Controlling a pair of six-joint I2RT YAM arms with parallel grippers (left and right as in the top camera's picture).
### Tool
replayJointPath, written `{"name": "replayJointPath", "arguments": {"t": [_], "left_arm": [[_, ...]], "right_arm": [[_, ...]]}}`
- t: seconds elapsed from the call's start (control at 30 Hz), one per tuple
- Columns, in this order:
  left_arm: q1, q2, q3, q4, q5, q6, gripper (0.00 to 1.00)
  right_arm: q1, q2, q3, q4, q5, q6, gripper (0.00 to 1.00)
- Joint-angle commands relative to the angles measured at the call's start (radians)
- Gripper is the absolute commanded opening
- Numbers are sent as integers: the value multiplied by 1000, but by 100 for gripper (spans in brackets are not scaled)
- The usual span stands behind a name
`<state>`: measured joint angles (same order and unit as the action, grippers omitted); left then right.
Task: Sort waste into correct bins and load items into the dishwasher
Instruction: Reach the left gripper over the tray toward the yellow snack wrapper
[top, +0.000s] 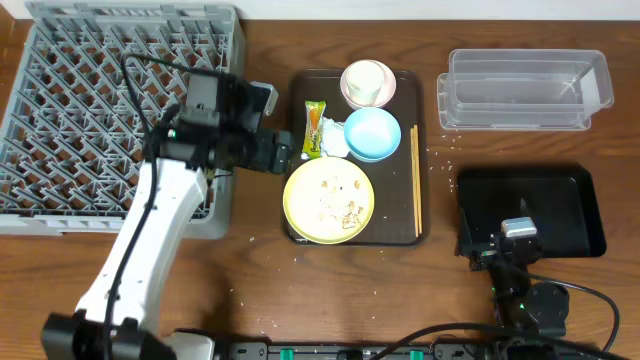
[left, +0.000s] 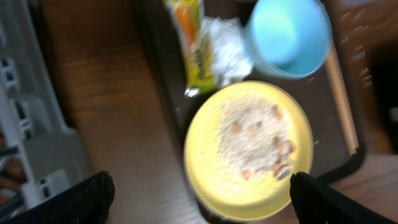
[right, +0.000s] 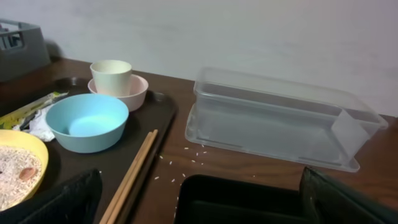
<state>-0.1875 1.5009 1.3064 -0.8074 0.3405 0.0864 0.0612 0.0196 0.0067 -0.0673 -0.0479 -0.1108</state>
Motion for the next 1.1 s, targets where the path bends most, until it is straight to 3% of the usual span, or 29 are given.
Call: {"name": "replayJointPath", "arguments": {"t": [0.0, 0.13, 0.43, 0.77, 0.83, 1.07], "left_arm": [[1, 51, 33, -21, -64, 40, 91], [1, 57, 33, -2, -61, 19, 92], [1, 57, 33, 65, -61, -236, 91], [0, 111, 33, 179, -61, -242, 89], [0, 122, 33, 185, -61, -242, 82], [0, 137, 33, 230, -61, -276, 75]], "right_arm": [[-9, 0, -1, -5, 6, -6, 99], [-9, 0, -1, -5, 6, -6, 99], [-9, 0, -1, -5, 6, -6, 99], [-9, 0, -1, -5, 6, -6, 99], [-9, 0, -1, -5, 6, -6, 99], [-9, 0, -1, -5, 6, -6, 99]]}}
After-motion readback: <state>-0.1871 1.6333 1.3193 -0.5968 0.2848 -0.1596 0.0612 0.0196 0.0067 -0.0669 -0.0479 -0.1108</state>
